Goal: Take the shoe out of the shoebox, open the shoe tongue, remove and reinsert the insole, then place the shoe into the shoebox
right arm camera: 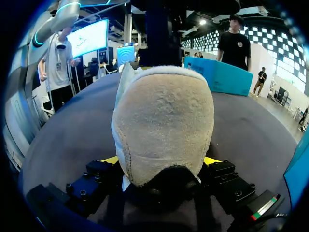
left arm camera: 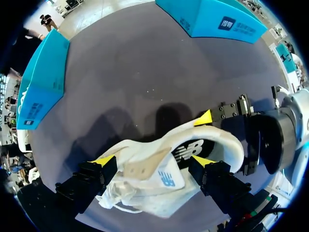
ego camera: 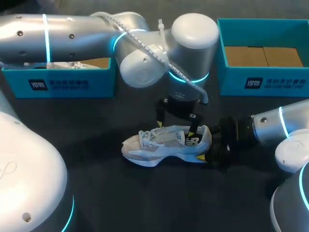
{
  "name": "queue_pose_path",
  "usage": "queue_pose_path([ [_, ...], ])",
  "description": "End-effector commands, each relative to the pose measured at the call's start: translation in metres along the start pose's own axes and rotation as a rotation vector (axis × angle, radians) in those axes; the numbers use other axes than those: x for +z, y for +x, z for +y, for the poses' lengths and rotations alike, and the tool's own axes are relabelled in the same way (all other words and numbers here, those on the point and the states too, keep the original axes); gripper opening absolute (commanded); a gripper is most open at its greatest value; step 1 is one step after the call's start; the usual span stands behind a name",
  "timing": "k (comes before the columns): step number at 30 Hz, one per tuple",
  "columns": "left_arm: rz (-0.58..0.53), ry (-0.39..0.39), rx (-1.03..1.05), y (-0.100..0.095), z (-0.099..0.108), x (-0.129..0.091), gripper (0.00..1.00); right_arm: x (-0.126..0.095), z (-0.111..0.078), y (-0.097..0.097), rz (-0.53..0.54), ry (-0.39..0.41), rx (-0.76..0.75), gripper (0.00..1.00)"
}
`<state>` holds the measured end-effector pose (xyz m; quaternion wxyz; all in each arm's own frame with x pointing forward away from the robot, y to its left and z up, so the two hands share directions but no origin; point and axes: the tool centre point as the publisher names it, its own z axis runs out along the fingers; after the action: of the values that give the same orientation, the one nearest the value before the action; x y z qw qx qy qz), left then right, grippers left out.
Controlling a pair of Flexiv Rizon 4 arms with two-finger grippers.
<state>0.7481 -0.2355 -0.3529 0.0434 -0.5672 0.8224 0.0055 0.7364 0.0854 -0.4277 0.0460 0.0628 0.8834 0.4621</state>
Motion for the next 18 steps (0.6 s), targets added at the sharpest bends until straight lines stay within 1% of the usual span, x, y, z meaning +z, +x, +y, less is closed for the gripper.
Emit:
queue_pose_path([
  [1,-0.001,-0.013,0.005,0.002,-0.007,0.005,1.00,0.001,0.002,0.001,0.000,0.008,0.001,0.00],
  [7,-0.008,-0.025,0.024,0.000,-0.009,0.013,1.00,0.001,0.002,0.001,0.000,0.008,0.001,0.00],
  [12,-0.006,-0.040,0.029,-0.001,-0.002,0.019,1.00,0.001,0.002,0.001,0.000,0.008,0.001,0.00],
  [16,-0.002,-0.049,0.022,-0.003,0.006,0.021,1.00,0.001,0.002,0.001,0.000,0.008,0.001,0.00],
  [18,0.000,-0.050,0.018,-0.003,0.006,0.021,1.00,0.001,0.002,0.001,0.000,0.008,0.001,0.00],
])
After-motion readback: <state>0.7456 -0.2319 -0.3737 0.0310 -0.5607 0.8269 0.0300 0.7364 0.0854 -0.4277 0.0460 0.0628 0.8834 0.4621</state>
